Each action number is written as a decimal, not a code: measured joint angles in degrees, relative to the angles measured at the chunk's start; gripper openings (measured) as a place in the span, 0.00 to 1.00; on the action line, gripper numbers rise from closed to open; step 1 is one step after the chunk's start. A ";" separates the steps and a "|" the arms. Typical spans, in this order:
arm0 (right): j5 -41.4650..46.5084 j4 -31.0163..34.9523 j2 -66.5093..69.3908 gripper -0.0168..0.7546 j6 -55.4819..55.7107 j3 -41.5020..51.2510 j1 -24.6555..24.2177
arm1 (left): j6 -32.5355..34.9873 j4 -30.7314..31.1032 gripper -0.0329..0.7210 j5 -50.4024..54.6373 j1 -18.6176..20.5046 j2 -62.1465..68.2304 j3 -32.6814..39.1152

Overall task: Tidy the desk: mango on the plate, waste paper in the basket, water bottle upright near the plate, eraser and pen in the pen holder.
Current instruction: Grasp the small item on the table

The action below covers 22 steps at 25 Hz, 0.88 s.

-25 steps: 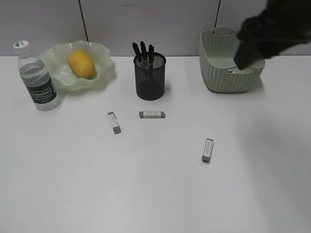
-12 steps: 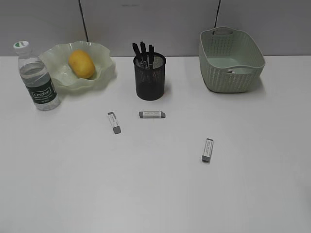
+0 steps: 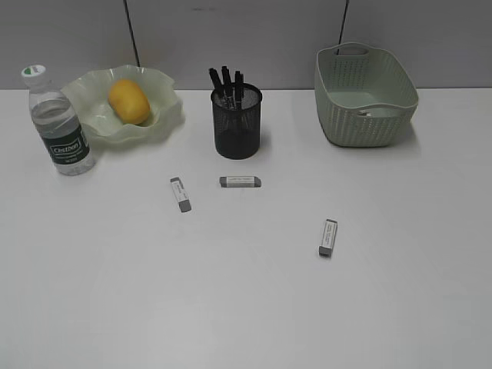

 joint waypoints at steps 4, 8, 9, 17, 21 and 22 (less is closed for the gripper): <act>1.28 -0.32 -4.67 0.65 -0.18 2.26 0.00 | 0.00 0.00 0.55 0.00 0.00 0.00 0.00; 2.00 -0.38 -7.65 0.65 -0.50 4.08 0.00 | 0.00 0.00 0.55 0.00 0.00 0.00 0.00; 2.05 -0.45 -8.23 0.65 -0.57 4.08 0.00 | 0.00 0.00 0.55 0.00 0.00 0.00 0.00; 2.69 -3.15 -8.79 0.65 -0.70 4.59 0.00 | 0.00 -2.48 0.55 -4.13 0.00 2.50 -1.97; 2.63 -3.24 -8.85 0.65 -0.70 5.74 0.00 | 0.00 -6.02 0.55 -8.79 0.00 11.68 -4.33; 2.63 -3.24 -8.85 0.65 -0.70 5.82 0.00 | 0.00 -7.07 0.55 -9.55 0.00 14.27 -4.93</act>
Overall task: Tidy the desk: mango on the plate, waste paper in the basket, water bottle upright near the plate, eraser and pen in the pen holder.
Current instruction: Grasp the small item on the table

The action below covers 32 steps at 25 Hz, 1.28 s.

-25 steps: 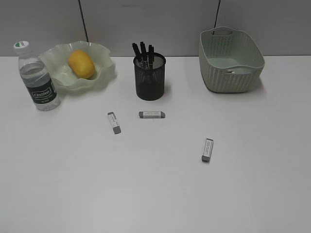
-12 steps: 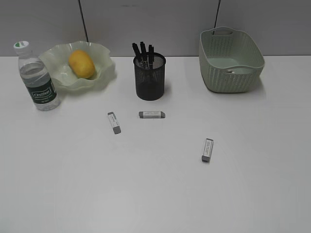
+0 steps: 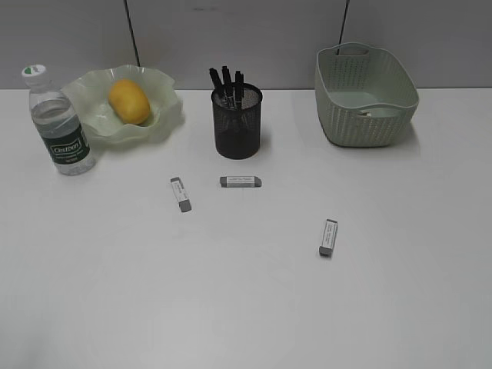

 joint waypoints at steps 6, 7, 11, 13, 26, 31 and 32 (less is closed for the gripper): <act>-1.48 0.00 -0.17 0.65 0.00 0.31 0.00 | 1.92 -5.93 0.55 -1.39 0.00 19.79 -5.75; -1.63 0.00 -0.17 0.65 0.00 0.31 0.00 | 2.55 -7.22 0.55 -1.44 0.00 22.46 -6.75; -1.68 -0.04 -0.17 0.65 0.00 0.31 0.00 | 3.45 -10.90 0.55 -1.67 0.00 34.97 -11.53; -1.68 -0.04 -0.17 0.65 0.00 0.31 0.00 | 3.45 -11.76 0.55 -1.74 -0.75 39.36 -13.69; -1.68 -0.11 -0.17 0.65 0.00 0.48 0.00 | -0.21 -12.77 0.55 -8.21 -17.89 61.27 -21.91; -1.68 -0.11 -0.17 0.65 0.00 0.48 0.00 | -5.46 -8.93 0.55 -8.55 -22.17 71.48 -28.14; -1.68 -0.11 -0.17 0.65 0.00 0.48 0.00 | -6.82 -7.97 0.55 -8.55 -22.91 73.57 -29.71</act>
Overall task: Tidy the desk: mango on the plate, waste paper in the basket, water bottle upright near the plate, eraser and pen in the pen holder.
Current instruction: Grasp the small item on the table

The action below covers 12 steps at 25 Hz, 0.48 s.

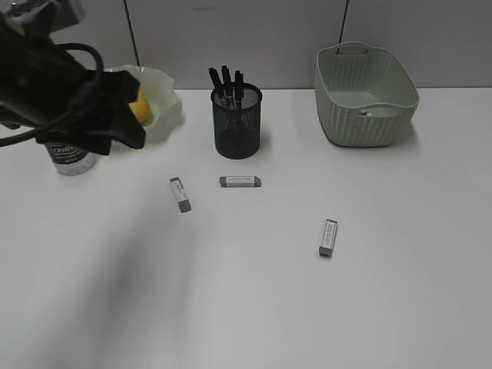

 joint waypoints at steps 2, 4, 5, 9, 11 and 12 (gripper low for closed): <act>0.00 0.00 0.00 0.65 0.00 0.00 0.00 | -2.38 1.50 0.55 0.22 -0.92 3.91 -3.16; 0.00 0.00 0.00 0.65 0.00 0.00 0.00 | -4.63 3.25 0.55 1.56 -1.72 8.48 -7.00; 0.00 0.00 0.00 0.65 0.00 0.00 0.00 | -5.55 4.36 0.55 2.38 -2.09 10.86 -8.70; 0.00 0.00 0.00 0.65 0.00 0.00 0.00 | -9.64 10.55 0.55 8.20 -3.53 20.04 -16.73; 0.00 0.00 0.00 0.65 0.00 0.00 0.00 | -11.33 11.62 0.55 10.69 -3.75 23.95 -19.97; 0.00 0.00 0.00 0.65 0.00 0.00 0.00 | -12.14 11.81 0.55 11.47 -3.82 25.53 -21.29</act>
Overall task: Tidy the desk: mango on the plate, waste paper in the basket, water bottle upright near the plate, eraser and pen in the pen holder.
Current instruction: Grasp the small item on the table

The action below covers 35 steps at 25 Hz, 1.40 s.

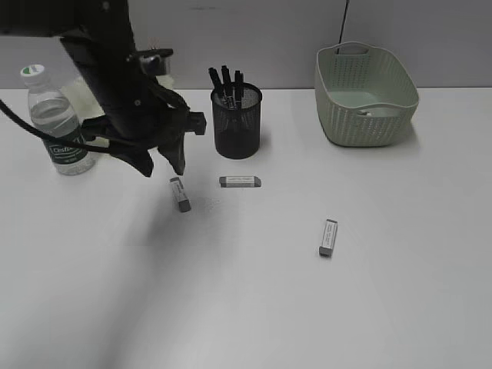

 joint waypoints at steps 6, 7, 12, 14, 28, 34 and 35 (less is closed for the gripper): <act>-0.02 0.00 0.00 0.65 0.00 0.04 0.00 | -5.66 1.31 0.56 3.02 -0.04 8.41 -7.46; -0.07 0.00 0.00 0.65 0.00 0.11 0.00 | -6.43 1.94 0.56 3.13 -0.04 9.58 -8.46; -0.22 0.00 0.00 0.65 0.00 0.29 0.00 | -8.07 4.00 0.63 5.11 -0.04 13.78 -11.97; -0.27 0.00 0.00 0.65 0.00 0.29 0.00 | -8.83 4.00 0.64 5.38 -0.04 14.87 -12.56; -0.44 -0.07 0.00 0.65 0.00 0.29 0.00 | -10.84 5.51 0.62 2.91 0.24 18.38 -13.01; -0.44 -0.07 0.00 0.65 0.00 0.29 0.00 | -10.86 6.99 0.35 3.06 0.37 18.44 -13.01; -0.44 -0.07 0.00 0.65 0.00 0.29 0.00 | -10.86 7.38 0.30 3.12 0.37 18.44 -13.01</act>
